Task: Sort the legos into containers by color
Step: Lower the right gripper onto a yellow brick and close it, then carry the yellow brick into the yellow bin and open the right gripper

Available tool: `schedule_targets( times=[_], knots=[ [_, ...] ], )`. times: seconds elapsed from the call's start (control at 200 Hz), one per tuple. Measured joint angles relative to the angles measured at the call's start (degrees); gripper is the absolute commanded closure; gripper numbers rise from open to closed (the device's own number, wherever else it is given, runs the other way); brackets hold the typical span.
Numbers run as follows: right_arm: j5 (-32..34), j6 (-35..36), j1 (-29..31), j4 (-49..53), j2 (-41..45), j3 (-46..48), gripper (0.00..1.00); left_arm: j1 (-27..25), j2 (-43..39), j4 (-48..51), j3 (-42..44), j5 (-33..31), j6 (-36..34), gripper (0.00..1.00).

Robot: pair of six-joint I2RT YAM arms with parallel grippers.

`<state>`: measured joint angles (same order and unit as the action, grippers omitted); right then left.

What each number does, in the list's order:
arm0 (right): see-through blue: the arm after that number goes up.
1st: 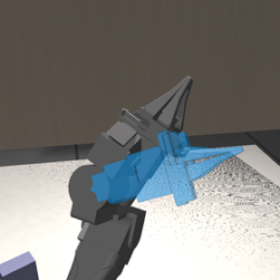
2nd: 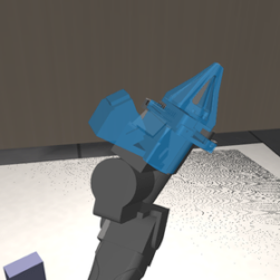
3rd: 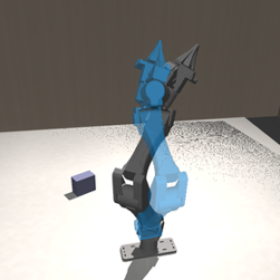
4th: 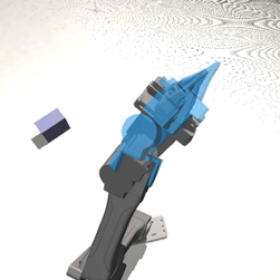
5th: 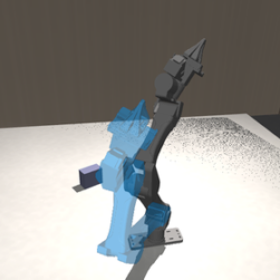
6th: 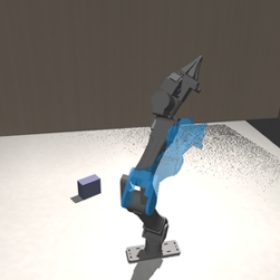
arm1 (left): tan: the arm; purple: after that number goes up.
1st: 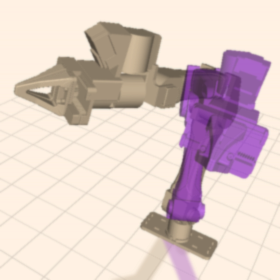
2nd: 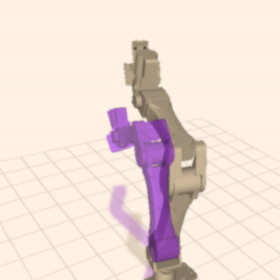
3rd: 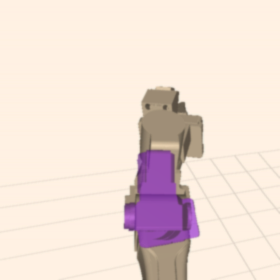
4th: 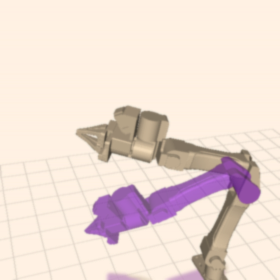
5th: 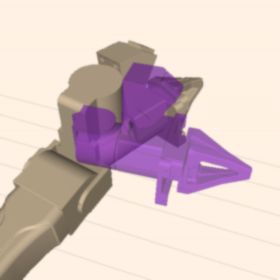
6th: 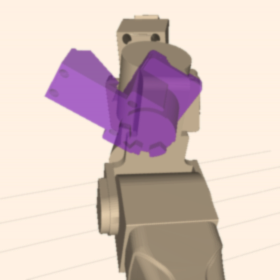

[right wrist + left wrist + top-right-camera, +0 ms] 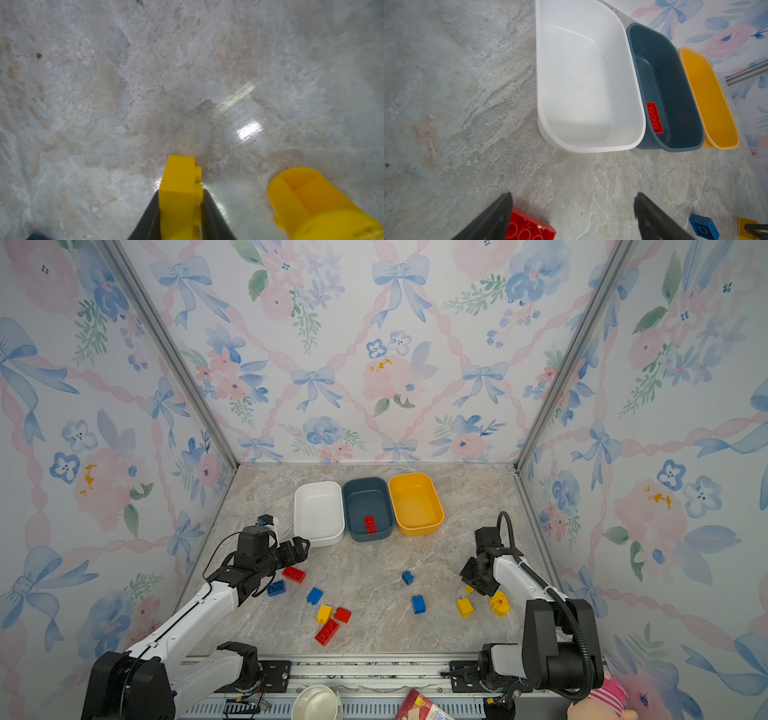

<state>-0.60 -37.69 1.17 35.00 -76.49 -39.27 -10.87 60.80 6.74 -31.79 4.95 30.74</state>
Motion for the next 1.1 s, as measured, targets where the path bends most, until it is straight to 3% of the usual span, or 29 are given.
schedule_targets(
  times=[0.245,0.505,0.795,1.1],
  knots=[
    [-0.3,0.0,1.4,2.3,3.6,-2.2,0.7,0.0,0.0,0.2,0.1,0.0,0.2,0.06],
    [1.4,-0.5,10.2,3.7,3.3,-11.0,0.7,0.0,0.0,0.2,0.2,0.0,0.6,0.06],
    [3.5,0.1,17.8,3.5,-5.4,-24.2,0.7,-0.1,-1.0,0.2,0.9,0.0,1.0,0.06],
    [4.0,3.9,19.6,0.9,-17.3,-36.5,0.7,-0.3,-1.4,0.2,1.0,0.0,1.0,0.06]
  ],
)
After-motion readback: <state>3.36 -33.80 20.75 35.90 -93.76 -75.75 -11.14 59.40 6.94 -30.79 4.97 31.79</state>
